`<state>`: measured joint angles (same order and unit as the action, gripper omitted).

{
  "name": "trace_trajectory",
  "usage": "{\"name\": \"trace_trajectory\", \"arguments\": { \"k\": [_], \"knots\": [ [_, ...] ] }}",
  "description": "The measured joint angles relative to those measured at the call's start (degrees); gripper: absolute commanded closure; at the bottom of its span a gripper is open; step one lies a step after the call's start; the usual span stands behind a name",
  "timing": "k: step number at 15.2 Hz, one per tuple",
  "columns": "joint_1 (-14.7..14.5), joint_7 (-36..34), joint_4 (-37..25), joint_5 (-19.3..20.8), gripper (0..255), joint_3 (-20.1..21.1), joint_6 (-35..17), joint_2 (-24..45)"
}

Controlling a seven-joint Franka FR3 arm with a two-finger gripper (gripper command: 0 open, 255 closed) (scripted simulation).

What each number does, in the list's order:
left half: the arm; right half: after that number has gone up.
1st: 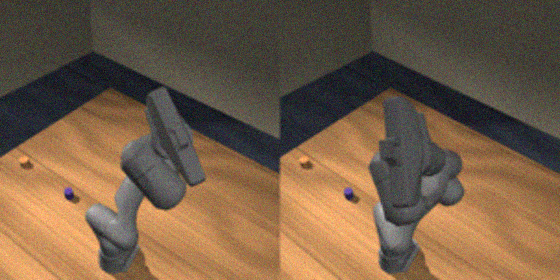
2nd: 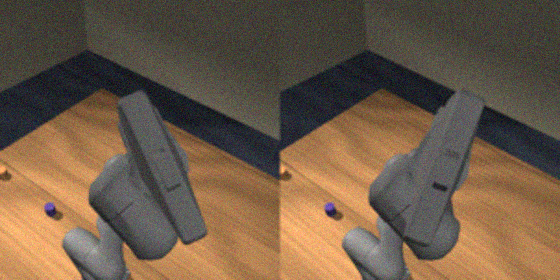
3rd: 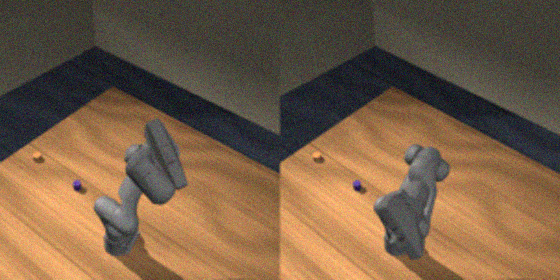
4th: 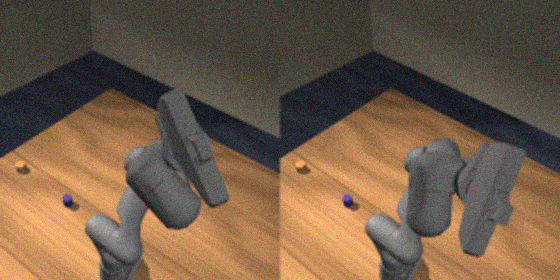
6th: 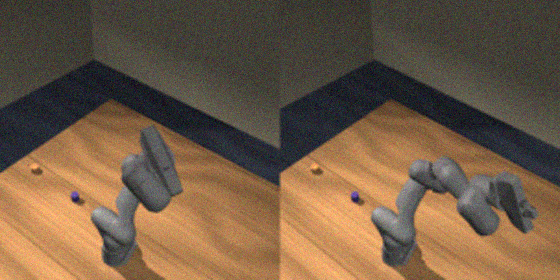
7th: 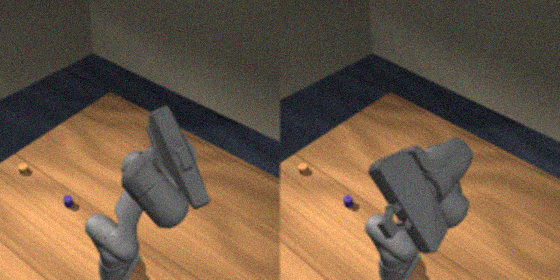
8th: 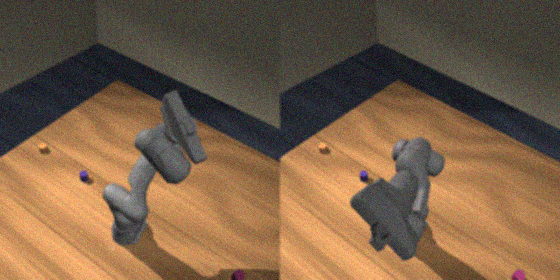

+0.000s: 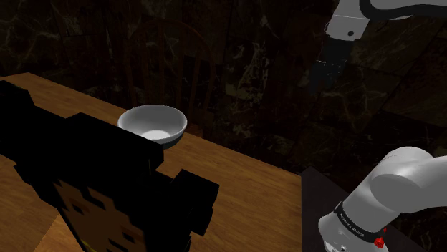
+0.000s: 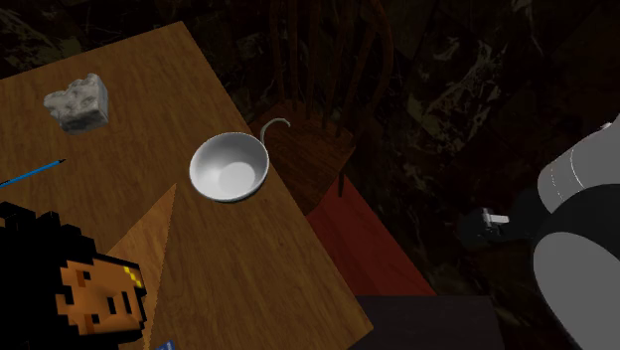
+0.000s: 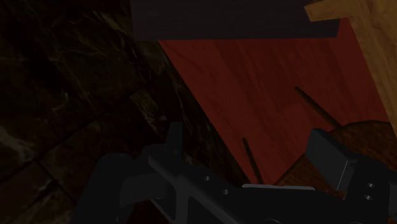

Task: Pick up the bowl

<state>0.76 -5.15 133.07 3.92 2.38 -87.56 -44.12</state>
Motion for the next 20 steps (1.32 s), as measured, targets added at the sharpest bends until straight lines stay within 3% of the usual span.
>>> {"name": "trace_trajectory", "arguments": {
  "k": [3, 10, 20],
  "knots": [
    [-0.38, -1.81, -0.04, -1.10, 0, 1.37, -1.14, 1.07],
    [-2.28, -11.76, -1.23, -6.40, 0, 8.94, -6.63, 6.67],
    [-3.19, -26.17, -9.81, -9.07, 0, 19.64, -14.43, 20.70]
  ]
}}
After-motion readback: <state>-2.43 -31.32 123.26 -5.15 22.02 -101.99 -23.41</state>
